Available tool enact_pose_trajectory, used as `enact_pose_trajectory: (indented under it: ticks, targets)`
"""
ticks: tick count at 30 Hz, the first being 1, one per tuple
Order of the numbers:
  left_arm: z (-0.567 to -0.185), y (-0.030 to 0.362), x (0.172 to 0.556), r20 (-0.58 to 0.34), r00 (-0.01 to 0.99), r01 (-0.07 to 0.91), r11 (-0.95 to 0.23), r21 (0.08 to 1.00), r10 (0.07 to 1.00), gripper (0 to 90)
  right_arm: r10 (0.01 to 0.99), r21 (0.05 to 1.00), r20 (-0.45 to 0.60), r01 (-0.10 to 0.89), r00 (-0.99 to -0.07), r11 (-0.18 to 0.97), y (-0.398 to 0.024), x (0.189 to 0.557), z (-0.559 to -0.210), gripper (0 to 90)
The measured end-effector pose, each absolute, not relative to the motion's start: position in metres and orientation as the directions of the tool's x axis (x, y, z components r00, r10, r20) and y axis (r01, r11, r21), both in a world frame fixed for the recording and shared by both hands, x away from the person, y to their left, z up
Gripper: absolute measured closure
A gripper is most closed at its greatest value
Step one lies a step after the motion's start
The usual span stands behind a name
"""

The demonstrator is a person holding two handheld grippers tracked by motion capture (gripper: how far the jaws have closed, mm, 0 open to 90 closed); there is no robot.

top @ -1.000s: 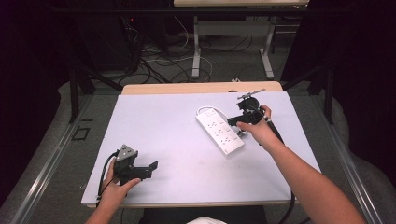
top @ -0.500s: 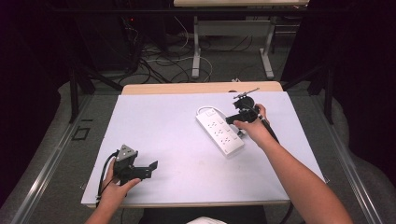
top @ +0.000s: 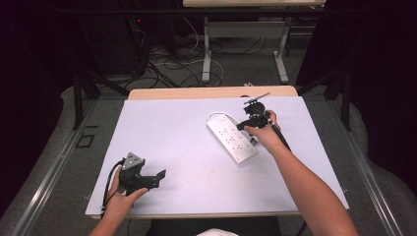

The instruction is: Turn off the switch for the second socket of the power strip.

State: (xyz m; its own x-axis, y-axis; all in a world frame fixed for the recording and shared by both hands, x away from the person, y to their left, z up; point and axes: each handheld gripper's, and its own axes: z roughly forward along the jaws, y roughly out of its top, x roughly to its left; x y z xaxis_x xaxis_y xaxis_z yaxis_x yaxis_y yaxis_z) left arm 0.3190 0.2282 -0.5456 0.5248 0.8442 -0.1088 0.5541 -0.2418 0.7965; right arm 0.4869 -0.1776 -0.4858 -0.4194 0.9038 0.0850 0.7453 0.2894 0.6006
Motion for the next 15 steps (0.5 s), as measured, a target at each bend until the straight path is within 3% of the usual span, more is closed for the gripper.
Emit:
enact_pose_trajectory:
  ticks: [15]
  targets:
    - [-0.547,0.228,0.319,-0.102,0.522,0.55,-0.243,0.799,0.847,6.4,0.904,0.551,0.145,0.792,-0.401,0.263,-0.176,0.491,-0.496,54.5]
